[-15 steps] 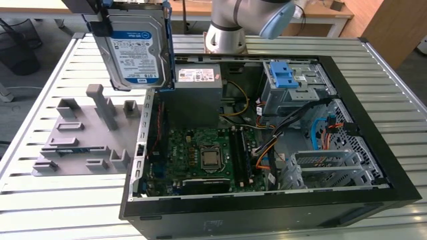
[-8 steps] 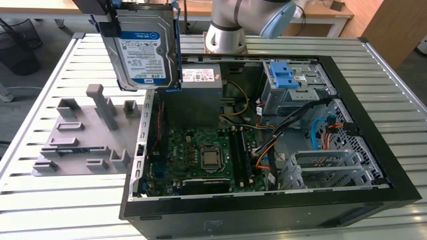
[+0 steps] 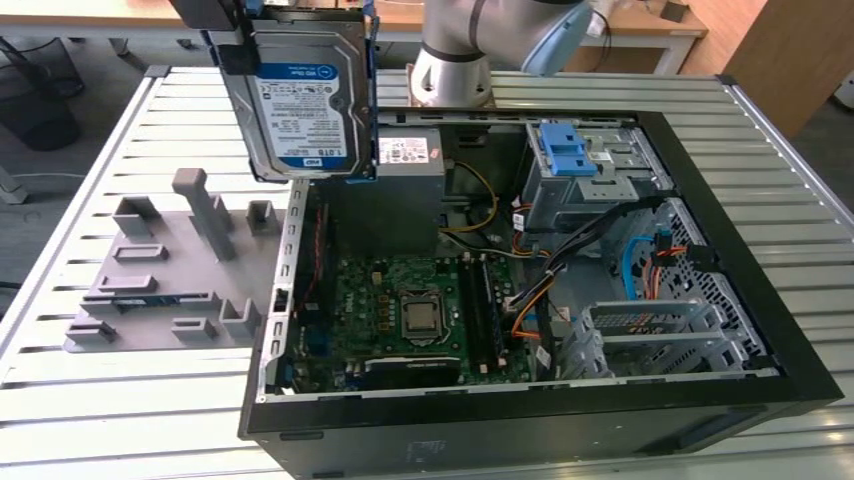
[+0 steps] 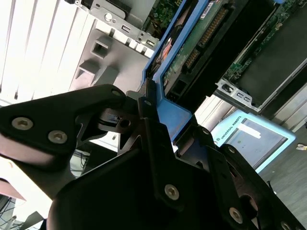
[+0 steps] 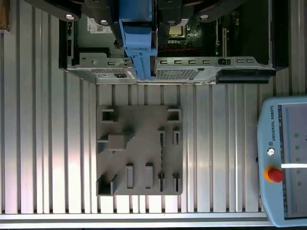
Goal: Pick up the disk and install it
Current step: 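Pick up the disk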
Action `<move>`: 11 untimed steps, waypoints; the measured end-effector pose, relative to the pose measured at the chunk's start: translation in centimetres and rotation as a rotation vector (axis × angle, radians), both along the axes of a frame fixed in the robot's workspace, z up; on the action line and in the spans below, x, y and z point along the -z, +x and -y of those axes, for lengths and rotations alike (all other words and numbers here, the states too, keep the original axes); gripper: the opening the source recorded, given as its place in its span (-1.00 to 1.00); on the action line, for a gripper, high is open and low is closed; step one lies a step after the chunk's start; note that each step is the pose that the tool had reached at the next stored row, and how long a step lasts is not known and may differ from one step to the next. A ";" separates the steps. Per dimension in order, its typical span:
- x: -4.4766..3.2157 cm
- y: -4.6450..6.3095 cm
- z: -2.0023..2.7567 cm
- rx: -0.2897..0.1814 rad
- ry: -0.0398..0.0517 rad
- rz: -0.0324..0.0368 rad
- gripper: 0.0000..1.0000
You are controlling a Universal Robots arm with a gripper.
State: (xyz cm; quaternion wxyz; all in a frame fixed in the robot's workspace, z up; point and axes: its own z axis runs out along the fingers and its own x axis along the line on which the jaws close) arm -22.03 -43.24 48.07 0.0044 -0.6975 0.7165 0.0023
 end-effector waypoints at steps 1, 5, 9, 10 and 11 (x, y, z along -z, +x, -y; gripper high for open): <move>0.00 0.2 0.01 0.000 0.0000 0.0000 -0.27; 0.00 0.8 0.03 0.000 0.0000 0.0001 -0.27; 0.00 1.3 0.03 0.000 0.0000 0.0000 -0.27; 0.00 1.5 0.03 0.000 0.0000 0.0000 -0.27; 0.00 1.6 0.03 0.000 0.0000 0.0001 -0.27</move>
